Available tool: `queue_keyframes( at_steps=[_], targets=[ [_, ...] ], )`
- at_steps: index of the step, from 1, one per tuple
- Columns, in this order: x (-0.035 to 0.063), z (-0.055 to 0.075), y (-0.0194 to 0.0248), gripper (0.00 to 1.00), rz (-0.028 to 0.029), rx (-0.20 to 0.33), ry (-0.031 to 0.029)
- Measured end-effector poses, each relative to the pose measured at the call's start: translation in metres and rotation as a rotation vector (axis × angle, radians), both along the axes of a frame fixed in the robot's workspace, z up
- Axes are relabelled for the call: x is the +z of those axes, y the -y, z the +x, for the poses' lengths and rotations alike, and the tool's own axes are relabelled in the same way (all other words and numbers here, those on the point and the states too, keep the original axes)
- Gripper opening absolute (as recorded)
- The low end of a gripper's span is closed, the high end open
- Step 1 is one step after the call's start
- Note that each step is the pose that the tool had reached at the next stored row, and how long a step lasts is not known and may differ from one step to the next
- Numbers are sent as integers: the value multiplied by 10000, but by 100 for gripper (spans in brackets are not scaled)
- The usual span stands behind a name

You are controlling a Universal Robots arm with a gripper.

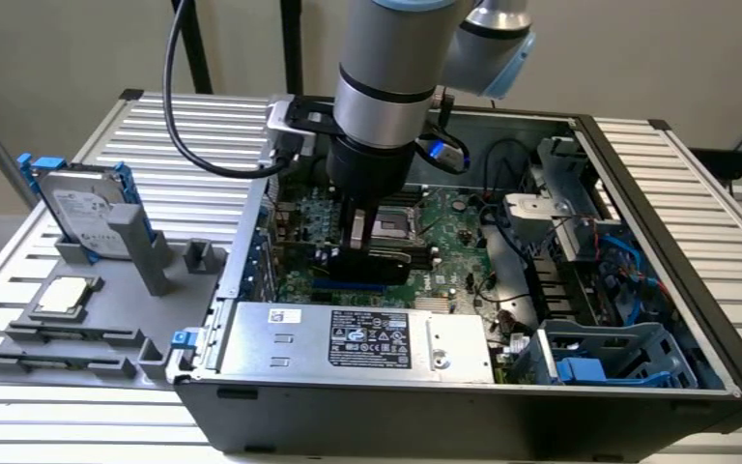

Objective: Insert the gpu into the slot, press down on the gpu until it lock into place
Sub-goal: 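Insert the gpu into the slot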

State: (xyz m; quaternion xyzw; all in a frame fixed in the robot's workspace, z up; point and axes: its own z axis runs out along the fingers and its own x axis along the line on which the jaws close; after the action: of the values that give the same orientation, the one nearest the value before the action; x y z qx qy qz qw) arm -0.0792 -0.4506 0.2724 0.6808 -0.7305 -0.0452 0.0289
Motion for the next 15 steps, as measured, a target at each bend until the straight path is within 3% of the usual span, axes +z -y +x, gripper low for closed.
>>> queue_keyframes(
  at_steps=[15],
  targets=[
    [-21, 21, -7, 26, 4, 196, 0]
  ],
)
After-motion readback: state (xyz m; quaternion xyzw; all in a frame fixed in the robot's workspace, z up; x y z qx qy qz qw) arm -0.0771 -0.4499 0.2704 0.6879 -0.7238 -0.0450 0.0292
